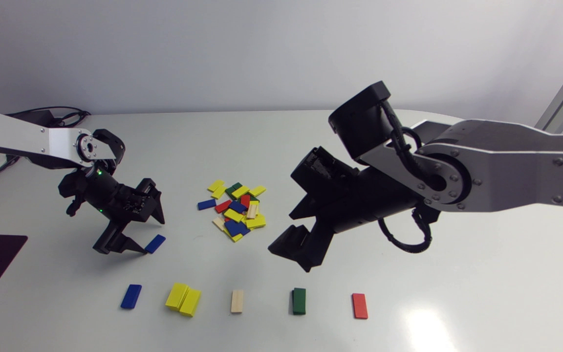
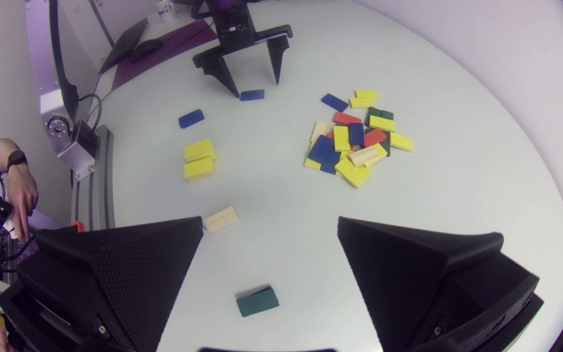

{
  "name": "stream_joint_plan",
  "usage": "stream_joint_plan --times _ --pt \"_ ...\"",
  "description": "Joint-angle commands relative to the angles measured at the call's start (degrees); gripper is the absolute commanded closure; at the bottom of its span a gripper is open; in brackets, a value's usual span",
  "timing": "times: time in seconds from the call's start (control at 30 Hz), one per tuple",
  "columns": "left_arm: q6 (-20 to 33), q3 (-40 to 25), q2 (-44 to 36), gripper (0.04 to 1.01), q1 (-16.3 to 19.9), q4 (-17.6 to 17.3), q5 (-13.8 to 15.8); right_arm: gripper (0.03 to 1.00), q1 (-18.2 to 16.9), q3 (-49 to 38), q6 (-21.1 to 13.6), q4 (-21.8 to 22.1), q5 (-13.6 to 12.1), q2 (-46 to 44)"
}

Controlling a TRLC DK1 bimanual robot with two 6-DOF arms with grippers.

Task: Take domino bricks one by one from the mixed stack on the table and place each onto the existing stack of the same color.

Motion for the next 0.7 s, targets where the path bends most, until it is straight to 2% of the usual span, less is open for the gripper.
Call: stream_joint_plan --times 0.0,0.07,0.2,0.27,0.4,0.67 --pt "3.24 1.61 3.04 0.131 -0.1 -0.81 -0.95 0.069 -0.96 -1.99 0.69 -0.21 -0.48 1.07" --pt "3.32 2.22 3.04 0.138 -0.54 -2.13 -1.13 0.069 -1.4 -2.17 0.61 -0.12 -0.57 1.24" --pt "4.55 2.14 2.69 0.154 -1.5 -7.23 -2.45 0.069 -1.75 -1.9 0.61 -0.12 -0.83 1.33" --pt "5.34 0.64 2.25 0.164 -1.68 -6.88 -3.76 0.067 -1.75 -1.73 0.52 -0.04 -0.83 1.33" --pt "5.78 0.82 2.43 0.164 -1.94 -6.88 -4.38 0.069 -1.75 -1.64 0.52 0.4 -1.01 1.95" --pt "5.78 2.75 2.87 0.164 -2.82 -7.32 -4.38 0.069 -2.01 -1.46 0.69 0.4 -1.1 1.77"
